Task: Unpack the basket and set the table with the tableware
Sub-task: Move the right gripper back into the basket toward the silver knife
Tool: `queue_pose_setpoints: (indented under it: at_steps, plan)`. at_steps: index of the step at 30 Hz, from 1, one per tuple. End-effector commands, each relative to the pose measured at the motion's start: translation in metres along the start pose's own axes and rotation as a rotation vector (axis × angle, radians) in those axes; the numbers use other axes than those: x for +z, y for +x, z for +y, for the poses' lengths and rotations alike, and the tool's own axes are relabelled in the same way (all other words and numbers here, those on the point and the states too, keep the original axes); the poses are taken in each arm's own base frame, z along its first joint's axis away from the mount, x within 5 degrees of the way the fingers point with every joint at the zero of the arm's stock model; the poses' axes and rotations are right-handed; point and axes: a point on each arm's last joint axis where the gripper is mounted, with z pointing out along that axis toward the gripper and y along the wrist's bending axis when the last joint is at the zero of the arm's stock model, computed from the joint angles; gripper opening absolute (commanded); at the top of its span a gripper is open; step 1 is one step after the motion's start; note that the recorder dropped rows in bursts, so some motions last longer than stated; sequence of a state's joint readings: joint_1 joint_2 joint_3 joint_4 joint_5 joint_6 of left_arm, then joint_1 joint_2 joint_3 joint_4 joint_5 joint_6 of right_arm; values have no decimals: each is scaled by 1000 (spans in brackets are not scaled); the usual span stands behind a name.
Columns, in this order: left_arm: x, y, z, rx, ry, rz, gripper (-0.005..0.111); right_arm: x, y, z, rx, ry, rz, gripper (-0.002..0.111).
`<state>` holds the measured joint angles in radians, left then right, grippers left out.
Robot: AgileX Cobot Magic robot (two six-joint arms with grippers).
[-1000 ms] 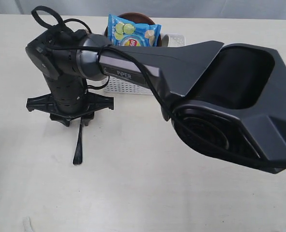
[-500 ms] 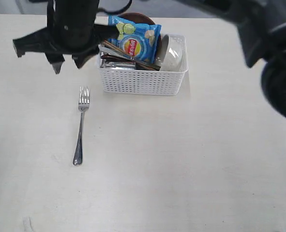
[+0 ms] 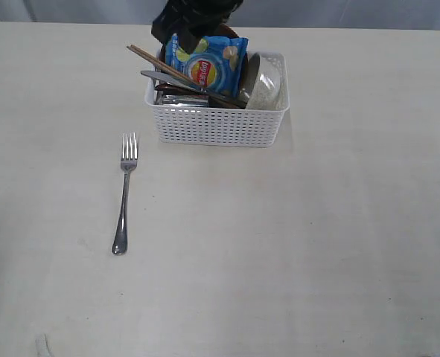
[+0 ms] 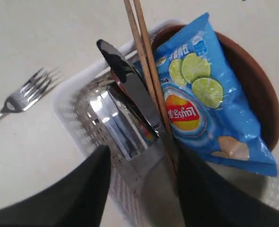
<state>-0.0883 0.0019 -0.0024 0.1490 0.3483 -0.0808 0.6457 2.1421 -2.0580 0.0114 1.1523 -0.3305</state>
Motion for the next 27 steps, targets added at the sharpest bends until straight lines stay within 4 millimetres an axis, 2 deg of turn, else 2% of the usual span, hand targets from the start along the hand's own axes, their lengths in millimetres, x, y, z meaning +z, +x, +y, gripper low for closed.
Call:
queue_pose_setpoints:
  at_steps: [1,7,10,17,27]
  plan:
    - [0,1,0,-2,6,0,0,32,3,-13,-50,1,5,44]
    - [0,1,0,-2,6,0,0,79,18,-30,-11,-64,50,44]
    - [0,1,0,-2,6,0,0,93,25,-39,50,-130,37,44]
    - [0,1,0,-2,6,0,0,108,36,-58,126,-186,10,44]
    - [0,1,0,3,3,-1,0,119,33,-46,87,-294,-36,44]
